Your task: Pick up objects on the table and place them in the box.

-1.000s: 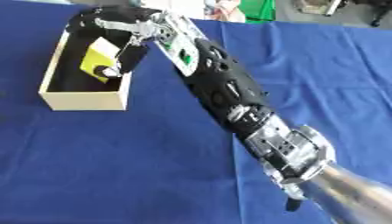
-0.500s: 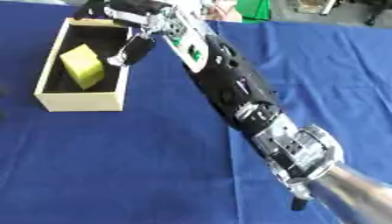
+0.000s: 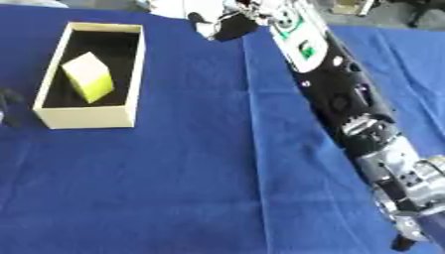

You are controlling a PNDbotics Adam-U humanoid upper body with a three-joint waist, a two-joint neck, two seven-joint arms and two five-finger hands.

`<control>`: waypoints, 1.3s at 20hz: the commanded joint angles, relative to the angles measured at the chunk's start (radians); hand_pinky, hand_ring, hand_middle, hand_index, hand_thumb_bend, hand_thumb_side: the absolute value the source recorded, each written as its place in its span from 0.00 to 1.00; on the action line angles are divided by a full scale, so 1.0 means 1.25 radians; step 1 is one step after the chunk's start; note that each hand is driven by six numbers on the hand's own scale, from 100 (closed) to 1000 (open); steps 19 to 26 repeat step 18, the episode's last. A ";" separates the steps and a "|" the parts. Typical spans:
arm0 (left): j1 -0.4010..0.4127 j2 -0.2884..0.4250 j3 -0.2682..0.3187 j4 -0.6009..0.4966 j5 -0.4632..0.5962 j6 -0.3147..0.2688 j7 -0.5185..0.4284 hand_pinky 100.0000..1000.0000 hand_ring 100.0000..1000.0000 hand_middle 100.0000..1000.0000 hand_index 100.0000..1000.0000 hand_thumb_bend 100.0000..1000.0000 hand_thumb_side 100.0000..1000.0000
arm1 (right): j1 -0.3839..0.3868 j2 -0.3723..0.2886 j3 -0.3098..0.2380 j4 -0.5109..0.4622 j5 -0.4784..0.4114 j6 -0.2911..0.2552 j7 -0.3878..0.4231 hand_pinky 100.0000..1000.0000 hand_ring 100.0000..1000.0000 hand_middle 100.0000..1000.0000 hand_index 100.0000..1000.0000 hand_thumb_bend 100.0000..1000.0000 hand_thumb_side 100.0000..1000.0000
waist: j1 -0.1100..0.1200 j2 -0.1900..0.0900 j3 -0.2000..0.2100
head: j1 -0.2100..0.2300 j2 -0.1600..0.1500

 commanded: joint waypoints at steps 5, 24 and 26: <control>-0.005 0.019 0.016 -0.015 -0.002 -0.002 0.014 0.42 0.69 0.57 0.60 0.00 0.17 | 0.098 -0.114 -0.082 -0.047 -0.196 0.070 -0.119 0.79 0.87 0.83 0.92 0.00 0.16 | 0.014 -0.013 -0.022 | 0.016 -0.010; -0.001 0.018 0.033 -0.016 -0.004 -0.004 0.033 0.42 0.71 0.60 0.61 0.00 0.17 | 0.278 -0.180 -0.178 -0.052 -0.350 0.109 -0.253 0.76 0.85 0.81 0.90 0.00 0.20 | 0.025 -0.007 -0.045 | 0.033 -0.014; -0.001 0.018 0.033 -0.016 -0.004 -0.004 0.033 0.42 0.71 0.60 0.61 0.00 0.17 | 0.278 -0.180 -0.178 -0.052 -0.350 0.109 -0.253 0.76 0.85 0.81 0.90 0.00 0.20 | 0.025 -0.007 -0.045 | 0.033 -0.014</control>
